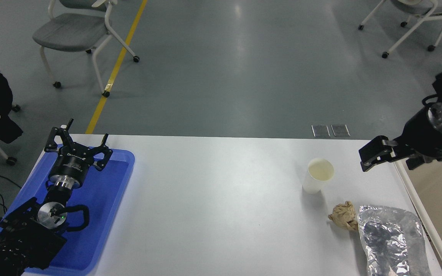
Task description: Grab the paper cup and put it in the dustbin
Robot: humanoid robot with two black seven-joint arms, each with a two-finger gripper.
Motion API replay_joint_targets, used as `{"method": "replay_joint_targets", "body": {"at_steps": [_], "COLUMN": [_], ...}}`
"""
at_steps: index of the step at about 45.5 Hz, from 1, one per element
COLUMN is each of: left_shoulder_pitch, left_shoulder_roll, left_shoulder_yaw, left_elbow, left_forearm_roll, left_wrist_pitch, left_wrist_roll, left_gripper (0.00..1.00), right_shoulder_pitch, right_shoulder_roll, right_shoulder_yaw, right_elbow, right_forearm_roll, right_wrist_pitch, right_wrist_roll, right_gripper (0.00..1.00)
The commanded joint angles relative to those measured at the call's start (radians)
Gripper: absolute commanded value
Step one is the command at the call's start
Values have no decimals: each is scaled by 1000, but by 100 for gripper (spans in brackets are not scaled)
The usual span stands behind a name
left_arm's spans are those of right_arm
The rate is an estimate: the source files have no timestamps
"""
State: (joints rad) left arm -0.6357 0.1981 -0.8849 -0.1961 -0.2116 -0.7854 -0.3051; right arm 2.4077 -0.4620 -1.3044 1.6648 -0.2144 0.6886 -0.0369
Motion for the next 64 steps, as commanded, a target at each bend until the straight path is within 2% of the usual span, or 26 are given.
{"method": "replay_joint_targets", "body": {"at_steps": [1,24,40,47,64], "left_shoulder_pitch": [1,-1,-2,-2,-2], "left_shoulder_roll": [0,-2,-8,-8,-6], "left_shoulder_yaw": [0,0,0,0,1], "left_elbow": [1,1,-2,1,1], "left_forearm_roll": [0,0,0,0,0], "left_wrist_pitch": [0,0,0,0,0], "left_wrist_roll": [0,0,0,0,0], "left_gripper": [100,100,100,100,100], "right_shoulder_pitch": [100,82,-220,-376,-766], "right_shoulder_roll": [71,71,115,126,128], "right_shoulder_yaw": [-38,-49,33,89,270], "right_elbow": [53,36,-183,-281,-548], "right_forearm_roll": [181,158,104,37,-98], "right_wrist_pitch": [77,46,-247,-365,-488], "right_wrist_roll": [-1,-4,-3,-3,-1], "right_gripper": [100,100,100,100,100]}}
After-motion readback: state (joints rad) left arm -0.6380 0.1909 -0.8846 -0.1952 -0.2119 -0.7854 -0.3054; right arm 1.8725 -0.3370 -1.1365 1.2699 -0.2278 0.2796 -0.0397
